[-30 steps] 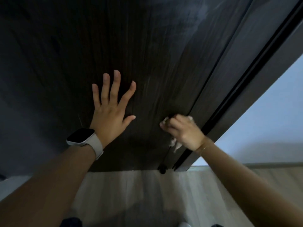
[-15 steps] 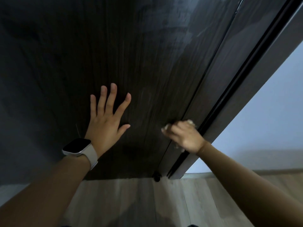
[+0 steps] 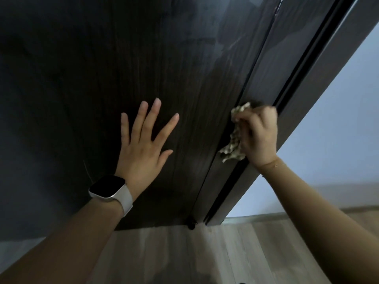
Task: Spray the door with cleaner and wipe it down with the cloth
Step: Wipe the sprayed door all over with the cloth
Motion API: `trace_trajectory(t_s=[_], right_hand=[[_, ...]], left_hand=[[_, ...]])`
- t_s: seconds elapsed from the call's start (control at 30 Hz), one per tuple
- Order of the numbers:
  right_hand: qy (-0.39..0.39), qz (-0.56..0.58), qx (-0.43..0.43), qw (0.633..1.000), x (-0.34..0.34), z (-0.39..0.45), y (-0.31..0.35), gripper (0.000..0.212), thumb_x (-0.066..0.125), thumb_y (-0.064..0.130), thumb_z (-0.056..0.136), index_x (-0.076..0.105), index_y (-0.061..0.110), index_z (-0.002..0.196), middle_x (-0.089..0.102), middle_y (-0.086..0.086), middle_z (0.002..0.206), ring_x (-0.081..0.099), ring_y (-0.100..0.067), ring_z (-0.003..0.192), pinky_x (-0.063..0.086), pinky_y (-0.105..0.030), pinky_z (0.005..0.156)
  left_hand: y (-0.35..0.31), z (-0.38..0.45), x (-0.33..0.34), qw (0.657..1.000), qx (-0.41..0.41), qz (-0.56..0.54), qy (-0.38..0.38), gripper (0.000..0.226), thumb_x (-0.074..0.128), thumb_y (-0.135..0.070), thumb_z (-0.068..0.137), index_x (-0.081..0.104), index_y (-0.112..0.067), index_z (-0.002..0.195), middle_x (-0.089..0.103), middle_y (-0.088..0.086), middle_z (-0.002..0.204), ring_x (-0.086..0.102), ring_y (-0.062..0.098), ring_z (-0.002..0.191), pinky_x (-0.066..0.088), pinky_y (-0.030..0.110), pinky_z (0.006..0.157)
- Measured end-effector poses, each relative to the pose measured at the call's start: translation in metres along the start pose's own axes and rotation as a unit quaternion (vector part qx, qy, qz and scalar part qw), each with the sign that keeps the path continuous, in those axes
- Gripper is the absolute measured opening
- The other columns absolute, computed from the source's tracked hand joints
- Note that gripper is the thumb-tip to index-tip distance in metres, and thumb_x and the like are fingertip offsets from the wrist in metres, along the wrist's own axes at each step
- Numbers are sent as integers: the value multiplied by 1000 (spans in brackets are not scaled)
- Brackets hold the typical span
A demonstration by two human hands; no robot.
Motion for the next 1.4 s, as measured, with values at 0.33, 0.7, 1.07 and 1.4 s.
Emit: trace_trajectory(t_s=[0.33, 0.7, 1.07, 1.4], right_hand=[[203, -85, -164, 962, 1, -34, -19, 35, 44, 32, 105, 72, 15, 97, 54, -5, 92, 49, -25, 84, 48, -39, 61], [72, -66, -33, 995, -20, -35, -35, 25, 66, 1, 91, 69, 5, 115, 64, -9, 110, 56, -29, 95, 48, -36, 76], [-188, -51, 45, 980, -81, 108, -37, 16, 60, 2, 96, 74, 0, 104, 56, -11, 88, 54, -28, 85, 39, -22, 80], [117, 15, 22, 993, -15, -1, 1, 14, 64, 14, 95, 72, 11, 105, 58, 2, 94, 50, -17, 90, 38, -30, 82]], left_hand=[[-16, 30, 8, 999, -37, -16, -16, 104, 72, -44, 80, 2, -28, 156, -8, 10, 160, -20, 29, 146, -20, 52, 114], [-14, 31, 11, 999, -32, -21, -18, 103, 71, -45, 80, 1, -29, 155, -8, 10, 161, -26, 26, 145, -24, 50, 113], [-15, 29, 4, 999, -38, -31, -16, 106, 78, -36, 77, 8, -29, 155, -7, 10, 162, -17, 28, 148, -19, 51, 116], [-12, 28, 4, 999, -36, -37, -4, 109, 80, -36, 74, 7, -30, 155, -12, 7, 162, -16, 28, 148, -21, 49, 115]])
Point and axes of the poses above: each hand's wrist, its own z-axis towards the middle knuckle, its own x-axis out of the palm, y = z × x, the point moved 5 cm from there along z, towards the middle knuckle
